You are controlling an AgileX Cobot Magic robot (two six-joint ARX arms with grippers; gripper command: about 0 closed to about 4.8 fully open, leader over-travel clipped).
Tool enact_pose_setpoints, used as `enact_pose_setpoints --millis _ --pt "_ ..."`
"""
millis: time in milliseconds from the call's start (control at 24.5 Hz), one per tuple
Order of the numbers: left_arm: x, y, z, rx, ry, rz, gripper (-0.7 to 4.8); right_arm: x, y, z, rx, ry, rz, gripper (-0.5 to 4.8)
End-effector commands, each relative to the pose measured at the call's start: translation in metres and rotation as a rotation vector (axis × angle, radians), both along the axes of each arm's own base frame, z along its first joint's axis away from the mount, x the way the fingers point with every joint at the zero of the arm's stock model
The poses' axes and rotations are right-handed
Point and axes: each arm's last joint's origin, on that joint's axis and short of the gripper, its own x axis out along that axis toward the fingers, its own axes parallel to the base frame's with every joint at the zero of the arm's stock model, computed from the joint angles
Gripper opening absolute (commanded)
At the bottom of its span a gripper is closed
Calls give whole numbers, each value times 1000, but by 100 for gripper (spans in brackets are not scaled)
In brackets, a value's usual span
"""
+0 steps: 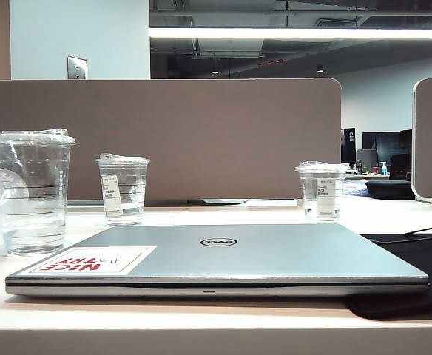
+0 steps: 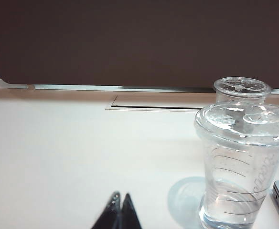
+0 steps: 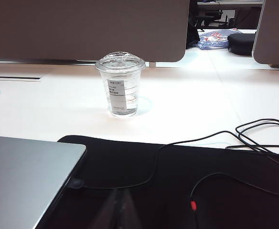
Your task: Pick up the coffee cup on the middle and place it on the left side of the laptop.
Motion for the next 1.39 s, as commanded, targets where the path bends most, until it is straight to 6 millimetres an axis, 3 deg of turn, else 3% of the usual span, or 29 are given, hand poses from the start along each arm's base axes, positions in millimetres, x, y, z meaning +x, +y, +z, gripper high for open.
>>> enact_pose_setpoints --millis 41,1388 --pt "0 0 2 -18 -19 -5 -5 0 0 1 0 -15 2 -5" --pt "0 -1 2 -60 -18 -27 -5 0 0 0 0 -15 2 -5"
